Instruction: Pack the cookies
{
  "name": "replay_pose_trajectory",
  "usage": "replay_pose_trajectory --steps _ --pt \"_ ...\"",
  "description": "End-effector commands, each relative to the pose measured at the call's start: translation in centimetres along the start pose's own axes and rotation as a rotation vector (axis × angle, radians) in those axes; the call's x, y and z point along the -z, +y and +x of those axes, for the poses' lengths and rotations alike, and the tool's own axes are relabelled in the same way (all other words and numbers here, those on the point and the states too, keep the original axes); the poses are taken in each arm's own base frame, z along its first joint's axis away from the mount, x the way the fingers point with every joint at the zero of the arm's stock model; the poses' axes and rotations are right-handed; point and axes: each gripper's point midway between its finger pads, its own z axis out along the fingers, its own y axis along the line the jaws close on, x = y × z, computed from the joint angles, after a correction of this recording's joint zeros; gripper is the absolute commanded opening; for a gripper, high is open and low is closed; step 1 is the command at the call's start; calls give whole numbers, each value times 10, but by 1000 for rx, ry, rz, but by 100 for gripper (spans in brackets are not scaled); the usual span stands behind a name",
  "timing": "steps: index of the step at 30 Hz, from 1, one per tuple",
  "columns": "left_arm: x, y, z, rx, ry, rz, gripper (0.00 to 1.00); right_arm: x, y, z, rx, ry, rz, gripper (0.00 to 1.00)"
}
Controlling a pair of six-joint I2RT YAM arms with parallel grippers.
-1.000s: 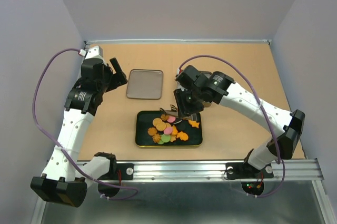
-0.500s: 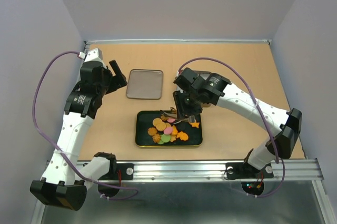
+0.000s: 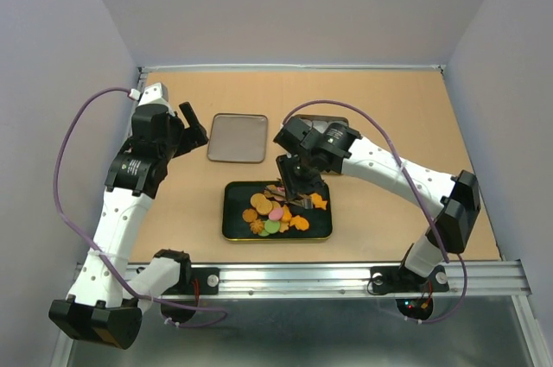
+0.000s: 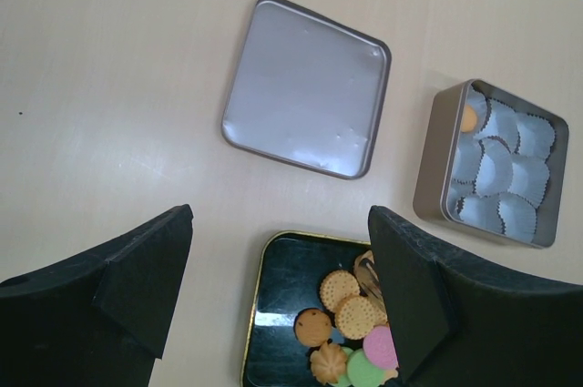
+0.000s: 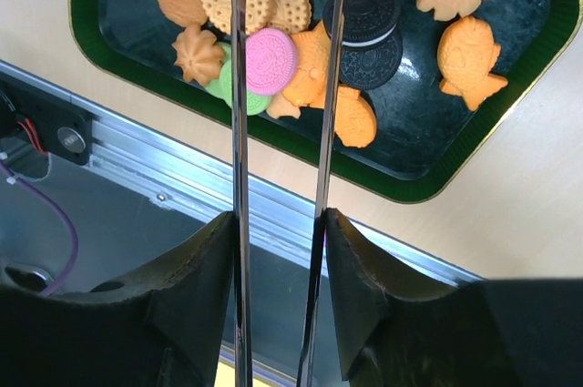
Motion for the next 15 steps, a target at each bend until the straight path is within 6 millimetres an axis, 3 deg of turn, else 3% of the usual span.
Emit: replay_pose_trajectory --steps 1,15 --pt "2 1 -7 -24 -40 0 89 -5 16 -16 5 -47 -31 48" --pt "-3 4 4 -23 -32 7 89 -22 33 -17 20 -20 -16 46"
